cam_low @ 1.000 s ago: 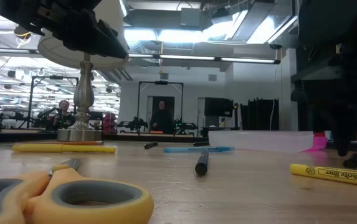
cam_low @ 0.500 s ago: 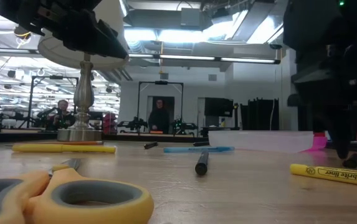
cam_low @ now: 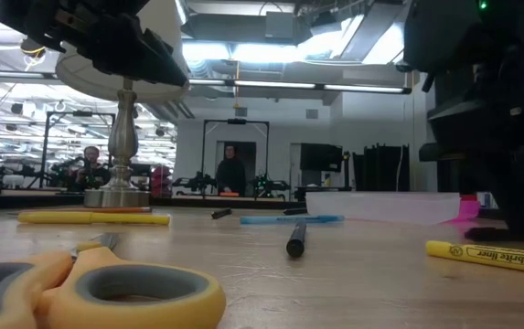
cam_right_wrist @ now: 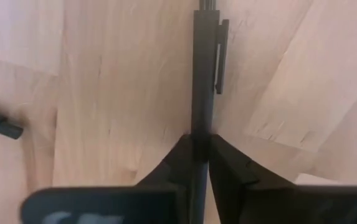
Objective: Pick & place school supplies into a supply box
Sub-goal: Put the black pen into the pink supply box
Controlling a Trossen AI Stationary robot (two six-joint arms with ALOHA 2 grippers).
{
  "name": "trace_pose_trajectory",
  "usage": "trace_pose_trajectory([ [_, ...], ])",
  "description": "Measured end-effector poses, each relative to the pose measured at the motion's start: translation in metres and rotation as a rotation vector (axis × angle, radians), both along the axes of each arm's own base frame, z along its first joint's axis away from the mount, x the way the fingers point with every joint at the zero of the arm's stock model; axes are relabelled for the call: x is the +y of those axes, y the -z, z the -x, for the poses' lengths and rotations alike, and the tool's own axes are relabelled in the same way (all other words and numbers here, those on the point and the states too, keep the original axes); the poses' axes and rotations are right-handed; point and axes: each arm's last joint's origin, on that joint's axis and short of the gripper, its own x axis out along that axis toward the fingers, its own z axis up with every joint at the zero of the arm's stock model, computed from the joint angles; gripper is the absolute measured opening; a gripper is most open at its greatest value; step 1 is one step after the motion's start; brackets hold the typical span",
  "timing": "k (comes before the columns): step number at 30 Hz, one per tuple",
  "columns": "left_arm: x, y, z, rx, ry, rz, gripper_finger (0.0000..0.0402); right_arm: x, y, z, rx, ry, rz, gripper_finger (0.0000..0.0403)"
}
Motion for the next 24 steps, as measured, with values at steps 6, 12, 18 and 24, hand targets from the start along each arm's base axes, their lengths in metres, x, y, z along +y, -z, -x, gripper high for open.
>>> trace_pose_trajectory([
  [6, 0.0, 0.0, 0.0, 0.0, 0.0, 0.0, 0.0004, 0.0, 0.0, 0.0, -0.006, 0.0, 0.003, 0.0031],
  [12, 0.0, 0.0, 0.0, 0.0, 0.0, 0.0, 0.0004, 0.0, -0.009, 0.0, -0.061, 0.05, -0.016, 0.004],
  [18, 0.0, 0.0, 0.0, 0.0, 0.0, 0.0, 0.0004, 0.0, -0.03, 0.0, -0.172, 0.053, -0.065, 0.0027],
  [24, 0.0, 0.0, 0.0, 0.002, 0.0, 0.0, 0.0004, -0.001, -0.051, 0.002, -0.273, 0.054, -0.109, 0.0034],
])
